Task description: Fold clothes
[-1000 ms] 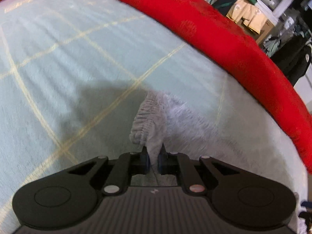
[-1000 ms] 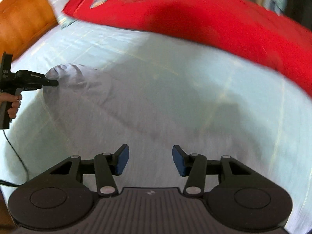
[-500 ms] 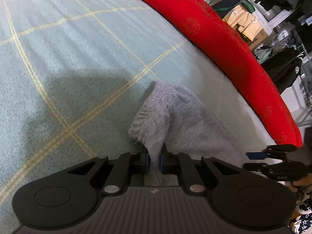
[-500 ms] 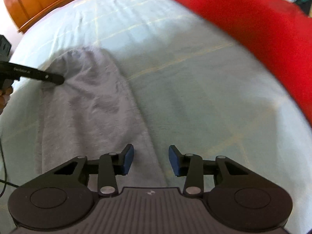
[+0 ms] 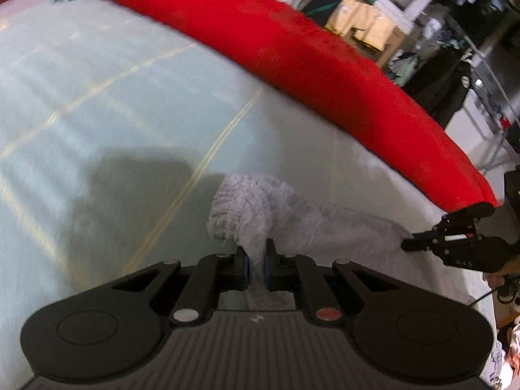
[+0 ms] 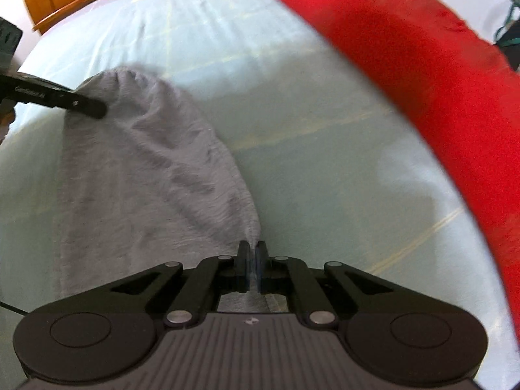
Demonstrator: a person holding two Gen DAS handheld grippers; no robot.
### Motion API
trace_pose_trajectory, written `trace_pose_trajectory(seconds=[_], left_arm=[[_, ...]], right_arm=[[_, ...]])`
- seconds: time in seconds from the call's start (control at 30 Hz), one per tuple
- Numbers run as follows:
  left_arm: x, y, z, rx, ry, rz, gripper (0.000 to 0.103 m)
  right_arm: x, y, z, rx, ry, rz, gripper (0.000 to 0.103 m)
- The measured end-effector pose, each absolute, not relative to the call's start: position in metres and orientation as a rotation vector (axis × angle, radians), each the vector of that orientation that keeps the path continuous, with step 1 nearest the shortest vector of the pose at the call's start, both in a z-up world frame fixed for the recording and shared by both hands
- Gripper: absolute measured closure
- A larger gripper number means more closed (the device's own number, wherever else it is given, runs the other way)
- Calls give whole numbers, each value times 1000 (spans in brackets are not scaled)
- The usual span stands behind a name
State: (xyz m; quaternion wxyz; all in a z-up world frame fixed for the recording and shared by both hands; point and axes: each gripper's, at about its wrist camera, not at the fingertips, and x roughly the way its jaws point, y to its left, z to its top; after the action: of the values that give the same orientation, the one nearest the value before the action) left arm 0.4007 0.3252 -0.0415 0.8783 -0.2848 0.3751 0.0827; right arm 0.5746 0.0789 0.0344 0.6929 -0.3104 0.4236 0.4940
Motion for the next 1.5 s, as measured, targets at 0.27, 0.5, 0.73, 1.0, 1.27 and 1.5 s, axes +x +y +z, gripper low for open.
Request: trace_pose_trajectory(seconds=[0.27, 0.5, 0.73, 1.0, 1.27, 1.5], left_arm=[[450, 342, -12, -526, 647, 136, 96], [484, 356, -62, -606, 821, 169, 92], [475, 372, -86, -734, 814, 183, 86], [475, 365, -76, -636, 833, 246, 83], [456, 366, -70, -562, 876, 230, 78], [438, 359, -26, -418, 797, 226, 82]], right_arm=[[604, 80, 52, -701, 840, 960, 97], [628, 78, 34, -600, 903, 890, 89], [612, 84, 34, -538, 898, 965, 72], [594, 129, 11, -461, 962, 1078, 70], [622, 189, -19, -414, 932, 1063, 62], [616, 187, 4, -390, 921, 1038, 61]])
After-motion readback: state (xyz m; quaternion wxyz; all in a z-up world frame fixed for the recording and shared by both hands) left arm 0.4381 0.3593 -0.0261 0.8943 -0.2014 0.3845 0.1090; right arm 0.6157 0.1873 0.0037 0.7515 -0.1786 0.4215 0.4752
